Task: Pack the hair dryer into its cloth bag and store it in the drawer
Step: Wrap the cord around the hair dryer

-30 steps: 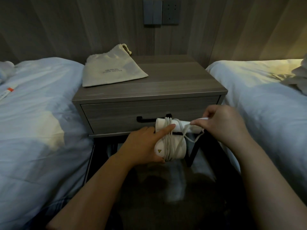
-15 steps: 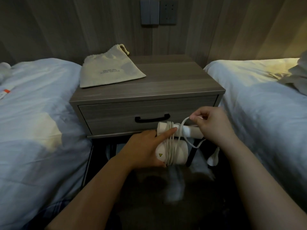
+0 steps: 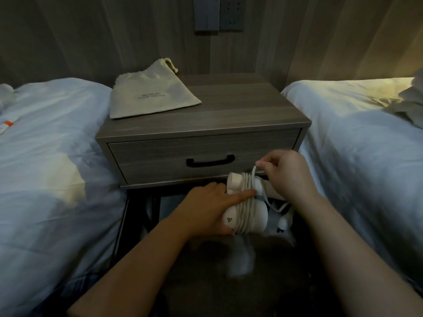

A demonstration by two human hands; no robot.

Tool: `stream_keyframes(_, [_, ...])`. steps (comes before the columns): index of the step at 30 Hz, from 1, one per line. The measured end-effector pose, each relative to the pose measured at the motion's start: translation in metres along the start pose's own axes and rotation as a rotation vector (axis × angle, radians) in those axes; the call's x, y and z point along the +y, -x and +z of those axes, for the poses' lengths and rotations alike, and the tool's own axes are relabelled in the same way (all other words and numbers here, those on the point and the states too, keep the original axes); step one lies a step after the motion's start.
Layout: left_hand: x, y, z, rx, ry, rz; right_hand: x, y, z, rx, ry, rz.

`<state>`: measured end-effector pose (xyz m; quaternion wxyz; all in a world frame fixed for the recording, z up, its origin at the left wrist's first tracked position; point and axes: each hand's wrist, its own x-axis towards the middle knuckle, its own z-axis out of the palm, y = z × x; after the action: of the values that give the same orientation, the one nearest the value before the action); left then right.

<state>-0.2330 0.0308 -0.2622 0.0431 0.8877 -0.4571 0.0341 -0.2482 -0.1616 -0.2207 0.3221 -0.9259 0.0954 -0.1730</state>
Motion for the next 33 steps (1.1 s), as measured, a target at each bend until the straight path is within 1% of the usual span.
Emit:
stream_keyframes(7, [0.007, -0.002, 0.007, -0.024, -0.009, 0.012, 0.007, -0.003, 0.003, -0.023, -0.14, 0.075])
stream_keyframes(10, [0.006, -0.002, 0.009, -0.045, -0.028, -0.011, 0.009, -0.001, 0.006, -0.051, -0.174, 0.088])
stream_keyframes(14, [0.004, -0.002, 0.007, -0.062, -0.011, -0.056, 0.008, -0.003, -0.002, -0.185, -0.223, 0.07])
stream_keyframes(17, [-0.004, 0.0, 0.004, -0.03, 0.04, -0.124, 0.01, -0.006, -0.011, -0.313, -0.374, 0.054])
stream_keyframes(20, [-0.015, 0.002, -0.001, 0.027, 0.08, -0.221, 0.016, -0.008, -0.016, -0.333, -0.538, 0.035])
stream_keyframes(22, [-0.019, 0.003, -0.006, 0.053, 0.133, -0.285, 0.019, -0.009, -0.015, -0.318, -0.544, 0.046])
stream_keyframes(24, [-0.02, 0.004, -0.011, 0.09, 0.191, -0.331, 0.021, -0.01, -0.015, -0.339, -0.505, 0.07])
stream_keyframes(28, [-0.021, 0.004, -0.016, 0.152, 0.27, -0.404, 0.023, -0.008, -0.019, -0.487, -0.413, 0.149])
stream_keyframes(29, [-0.02, 0.004, -0.016, 0.155, 0.286, -0.411, 0.023, -0.008, -0.019, -0.487, -0.355, 0.126])
stream_keyframes(31, [-0.019, 0.003, -0.016, 0.15, 0.303, -0.41, 0.019, -0.007, -0.019, -0.378, -0.236, 0.061])
stream_keyframes(33, [-0.017, 0.003, -0.016, 0.145, 0.297, -0.399, 0.015, -0.006, -0.016, -0.25, -0.268, 0.056])
